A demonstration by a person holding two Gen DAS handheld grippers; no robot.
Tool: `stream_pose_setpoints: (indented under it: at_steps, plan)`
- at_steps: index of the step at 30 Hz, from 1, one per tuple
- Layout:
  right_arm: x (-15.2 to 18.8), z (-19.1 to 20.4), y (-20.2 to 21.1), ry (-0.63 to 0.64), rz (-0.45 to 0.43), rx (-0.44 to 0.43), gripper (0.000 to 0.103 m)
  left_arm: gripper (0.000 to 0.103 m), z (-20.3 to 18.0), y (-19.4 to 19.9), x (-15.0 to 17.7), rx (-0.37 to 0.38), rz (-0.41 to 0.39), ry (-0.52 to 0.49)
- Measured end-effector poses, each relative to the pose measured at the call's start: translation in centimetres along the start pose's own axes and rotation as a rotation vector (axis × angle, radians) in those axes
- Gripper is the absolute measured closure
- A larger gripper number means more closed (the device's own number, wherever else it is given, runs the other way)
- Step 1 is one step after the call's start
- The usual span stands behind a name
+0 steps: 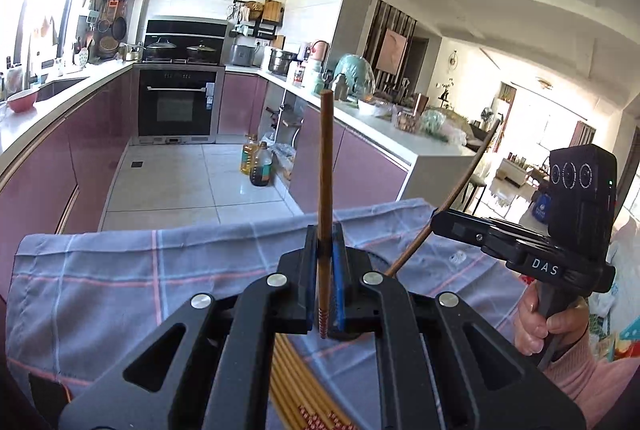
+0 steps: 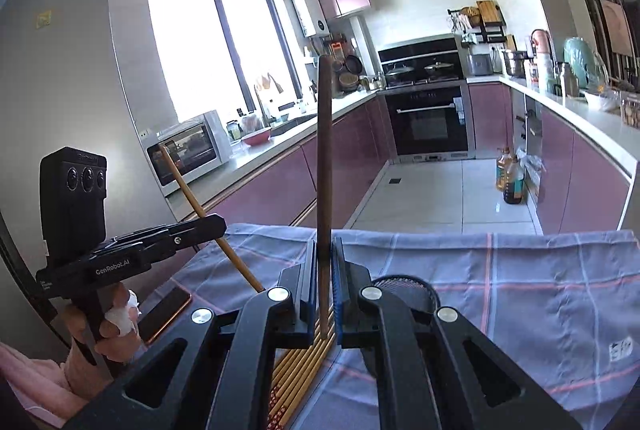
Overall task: Organize utensils
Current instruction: 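Lift the left gripper's chopstick upright toward the mesh cup while the right gripper carries its chopstick there, then lower the chopstick into the mesh cup and open the left gripper while the right gripper releases its chopstick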
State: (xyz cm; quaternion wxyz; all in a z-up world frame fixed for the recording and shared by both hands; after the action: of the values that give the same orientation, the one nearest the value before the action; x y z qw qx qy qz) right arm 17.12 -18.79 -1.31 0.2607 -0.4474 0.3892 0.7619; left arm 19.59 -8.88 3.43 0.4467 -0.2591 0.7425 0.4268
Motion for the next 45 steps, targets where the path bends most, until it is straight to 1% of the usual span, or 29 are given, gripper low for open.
stream_pose_setpoints:
  at_steps: [5,8,12,15,19,24,28,32,35,36,37,42,45]
  plan:
    - [-2.6,-1.0,0.6,0.022,-0.048,0.026,0.097,0.095,-1.7,-1.2,-3.0,0.024,-0.018,-0.004]
    - [-3.3,-1.9,0.5,0.022,-0.061,0.044,0.097,0.095,-2.9,-1.8,-4.4,0.045,-0.03,-0.017]
    - [-3.4,-3.3,-0.1,0.018,-0.056,0.068,0.097,0.095,-4.4,-3.1,-5.5,0.049,-0.028,-0.04]
    - [-2.2,-4.4,-1.3,0.004,-0.012,0.081,0.097,0.095,-5.3,-4.6,-4.9,0.035,0.006,-0.061]
    - [0.2,-5.0,-3.2,-0.004,0.067,0.082,0.097,0.095,-6.2,-7.2,-2.9,0.031,0.09,-0.073]
    - [2.9,-5.6,-5.1,-0.024,0.183,0.077,0.097,0.095,-5.6,-10.8,0.9,0.026,0.183,-0.075]
    - [4.1,-6.2,-6.6,-0.047,0.249,0.084,0.097,0.095,-4.4,-12.8,2.7,0.016,0.212,-0.081]
    - [4.2,-6.7,-7.4,-0.068,0.26,0.091,0.097,0.095,-3.8,-14.0,3.2,0.005,0.225,-0.092]
    - [4.0,-6.9,-7.8,-0.086,0.259,0.095,0.095,0.094,-3.2,-14.5,3.6,-0.004,0.22,-0.099]
    - [3.9,-6.9,-7.9,-0.091,0.258,0.093,0.095,0.093,-3.2,-14.5,3.7,-0.007,0.217,-0.1]
    - [3.9,-6.9,-8.1,-0.096,0.254,0.094,0.095,0.09,-3.1,-14.5,3.6,-0.011,0.213,-0.1]
    - [3.7,-6.6,-8.2,-0.096,0.241,0.101,0.093,0.088,-2.1,-13.8,3.8,-0.024,0.196,-0.082]
    - [3.5,-6.5,-7.7,-0.098,0.224,0.105,0.091,0.084,-1.1,-12.6,3.8,-0.049,0.171,-0.071]
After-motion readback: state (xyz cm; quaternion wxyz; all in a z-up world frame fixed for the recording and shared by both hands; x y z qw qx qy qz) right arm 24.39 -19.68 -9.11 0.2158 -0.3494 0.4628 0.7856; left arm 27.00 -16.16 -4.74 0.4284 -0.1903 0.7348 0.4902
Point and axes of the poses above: each gripper's, at about its wrist camera, not at the fingertips, and y roughly against the way its jaws point, z to its left, x to its underside, the point moved 10 cm from there along -y, roughly the way its jaws point, and after that the axes turned 1 degree about -y, right-handed, at the moved point
